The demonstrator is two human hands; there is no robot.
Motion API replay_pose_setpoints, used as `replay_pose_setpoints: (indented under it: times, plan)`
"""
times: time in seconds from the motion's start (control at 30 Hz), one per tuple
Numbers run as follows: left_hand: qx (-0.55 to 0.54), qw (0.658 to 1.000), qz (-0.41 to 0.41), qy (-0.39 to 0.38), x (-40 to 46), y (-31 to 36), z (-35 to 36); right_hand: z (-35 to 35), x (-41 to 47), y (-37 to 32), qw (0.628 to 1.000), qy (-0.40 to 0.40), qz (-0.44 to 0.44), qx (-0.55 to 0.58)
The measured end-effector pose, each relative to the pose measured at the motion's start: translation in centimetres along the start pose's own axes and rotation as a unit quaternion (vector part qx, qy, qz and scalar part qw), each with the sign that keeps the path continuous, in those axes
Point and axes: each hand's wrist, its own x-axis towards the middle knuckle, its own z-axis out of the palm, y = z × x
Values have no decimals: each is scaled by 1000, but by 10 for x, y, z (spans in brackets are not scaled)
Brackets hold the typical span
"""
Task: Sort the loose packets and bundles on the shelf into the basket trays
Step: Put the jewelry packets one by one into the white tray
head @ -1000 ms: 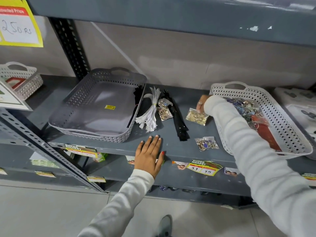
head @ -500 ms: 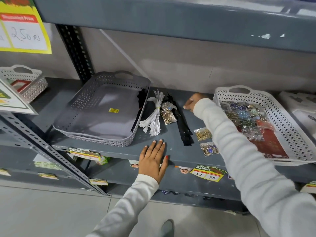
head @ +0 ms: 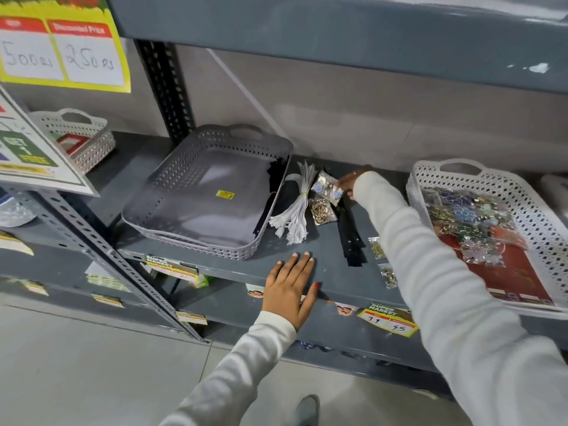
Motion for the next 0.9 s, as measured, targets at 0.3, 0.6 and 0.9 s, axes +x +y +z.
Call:
replay_pose_setpoints:
  times: [0.3,0.6,0.9]
  plan:
    - [5,999,9,38,0,1,6,-56,-30,39,969,27,31,-244]
    - [25,999,10,35,0,-1,6,-21,-29,72,975,94,36,-200]
    - [28,999,-7,-16,-1,2,-1,26,-42,-1,964,95,-144,-205]
